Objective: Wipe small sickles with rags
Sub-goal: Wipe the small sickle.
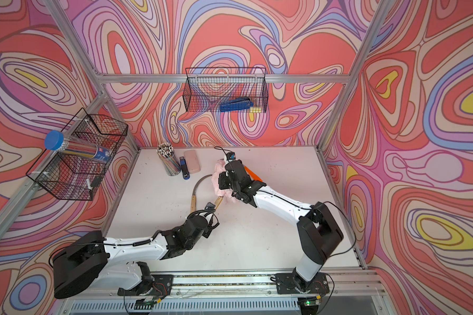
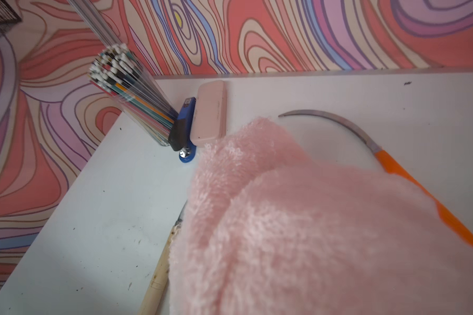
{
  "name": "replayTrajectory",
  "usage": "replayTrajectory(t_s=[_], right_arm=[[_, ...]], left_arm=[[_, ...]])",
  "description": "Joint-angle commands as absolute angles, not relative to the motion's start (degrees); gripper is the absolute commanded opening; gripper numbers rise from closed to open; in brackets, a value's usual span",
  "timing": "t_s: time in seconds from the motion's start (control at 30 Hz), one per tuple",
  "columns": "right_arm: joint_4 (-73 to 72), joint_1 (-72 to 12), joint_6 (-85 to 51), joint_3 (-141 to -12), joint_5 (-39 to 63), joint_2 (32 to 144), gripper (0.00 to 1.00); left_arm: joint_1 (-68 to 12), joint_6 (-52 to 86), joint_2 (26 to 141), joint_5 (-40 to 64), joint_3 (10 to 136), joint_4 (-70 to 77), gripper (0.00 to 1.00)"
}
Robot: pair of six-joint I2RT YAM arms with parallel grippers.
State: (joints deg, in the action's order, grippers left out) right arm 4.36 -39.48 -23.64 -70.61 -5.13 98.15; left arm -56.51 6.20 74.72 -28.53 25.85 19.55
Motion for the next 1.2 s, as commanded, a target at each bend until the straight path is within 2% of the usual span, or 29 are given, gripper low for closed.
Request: replayTrajectory(t_s=[0.0, 0.47, 0.93, 1.17], right_arm=[[4.1, -39.5, -24.8, -71.5, -5.7, 100.0, 0.0], [2.2, -39.2, -25.9, -68.5, -6.8, 101.2, 0.0], [-0.6, -39.2, -27.5, -68.6, -1.7, 107.2, 0.0], [3.8, -39.5, -25.4, -69.8, -2.5, 96.8, 0.0]], left_arm=[[-56.1, 6.5, 71.3, -30.3, 26.5, 20.1, 0.0], [-55.4, 6.4, 62.9, -26.7, 23.7, 22.9, 0.0], [-53.6, 10.5, 65.7, -22.9, 23.7, 22.4, 0.0], [-51.9, 11.3, 68.9, -23.1, 24.7, 21.4, 0.0]])
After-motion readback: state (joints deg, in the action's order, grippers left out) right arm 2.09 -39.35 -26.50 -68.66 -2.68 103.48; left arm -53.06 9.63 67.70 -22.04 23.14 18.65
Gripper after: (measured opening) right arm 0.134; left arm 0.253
